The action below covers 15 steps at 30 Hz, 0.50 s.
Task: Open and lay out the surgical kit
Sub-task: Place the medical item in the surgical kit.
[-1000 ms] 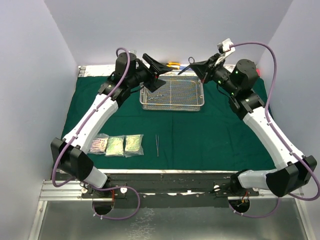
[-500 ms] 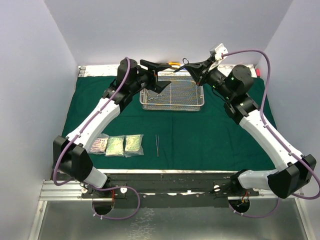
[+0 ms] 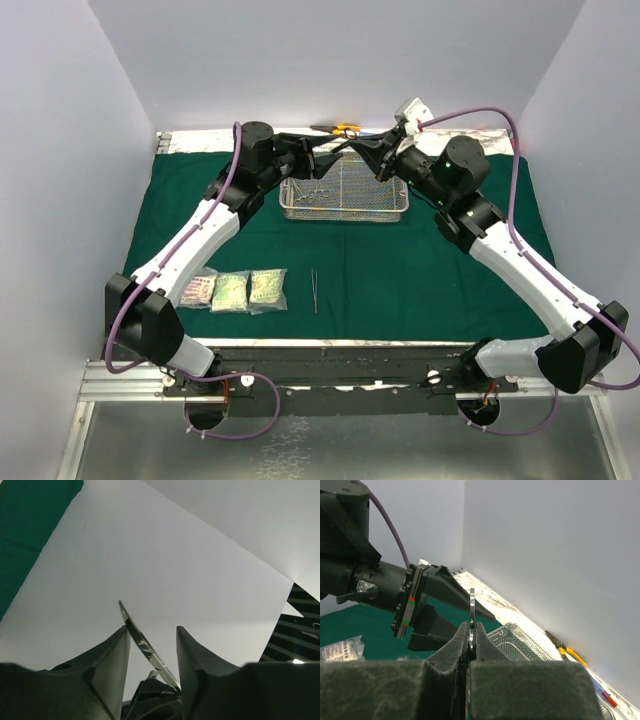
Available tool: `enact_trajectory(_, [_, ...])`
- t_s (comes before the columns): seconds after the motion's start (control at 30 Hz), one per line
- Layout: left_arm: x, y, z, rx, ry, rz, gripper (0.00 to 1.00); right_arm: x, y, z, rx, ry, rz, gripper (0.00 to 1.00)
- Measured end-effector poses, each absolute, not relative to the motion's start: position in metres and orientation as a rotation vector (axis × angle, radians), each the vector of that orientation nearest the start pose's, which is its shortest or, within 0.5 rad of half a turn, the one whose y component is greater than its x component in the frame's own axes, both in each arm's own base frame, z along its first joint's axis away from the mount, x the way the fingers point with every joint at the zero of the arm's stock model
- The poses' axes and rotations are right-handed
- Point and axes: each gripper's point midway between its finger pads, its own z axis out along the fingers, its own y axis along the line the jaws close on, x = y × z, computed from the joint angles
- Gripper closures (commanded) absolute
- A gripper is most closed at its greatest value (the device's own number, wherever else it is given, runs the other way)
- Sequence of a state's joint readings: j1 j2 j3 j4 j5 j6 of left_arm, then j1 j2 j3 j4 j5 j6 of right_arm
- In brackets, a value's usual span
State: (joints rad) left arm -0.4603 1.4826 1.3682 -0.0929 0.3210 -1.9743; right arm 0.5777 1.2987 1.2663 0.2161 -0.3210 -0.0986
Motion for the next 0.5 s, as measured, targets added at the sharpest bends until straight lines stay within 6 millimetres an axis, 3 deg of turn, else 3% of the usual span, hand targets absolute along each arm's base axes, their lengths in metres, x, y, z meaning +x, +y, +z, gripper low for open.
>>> enact_trajectory(0.17, [0.384, -0.292, 0.36, -1.404, 1.865, -1.842, 0.8, 0.34, 0.288, 0.422, -0.732, 1.227, 0.621, 0.99])
enact_trajectory(0.3, [0.385, -0.292, 0.364, -1.42, 1.842, -1.866, 0.99, 0.338, 0.291, 0.421, -0.741, 1.223, 0.624, 0.99])
enact_trajectory(0.37, [0.388, -0.289, 0.367, -1.435, 1.821, -1.878, 1.0, 0.338, 0.291, 0.421, -0.744, 1.224, 0.622, 0.99])
enact_trajectory(0.43, [0.389, -0.289, 0.367, -1.443, 1.814, -1.883, 1.0, 0.338, 0.291, 0.42, -0.742, 1.228, 0.626, 0.82])
enact_trajectory(0.5, [0.389, -0.289, 0.366, -1.446, 1.815, -1.883, 1.0, 0.337, 0.291, 0.416, -0.735, 1.252, 0.642, 0.55])
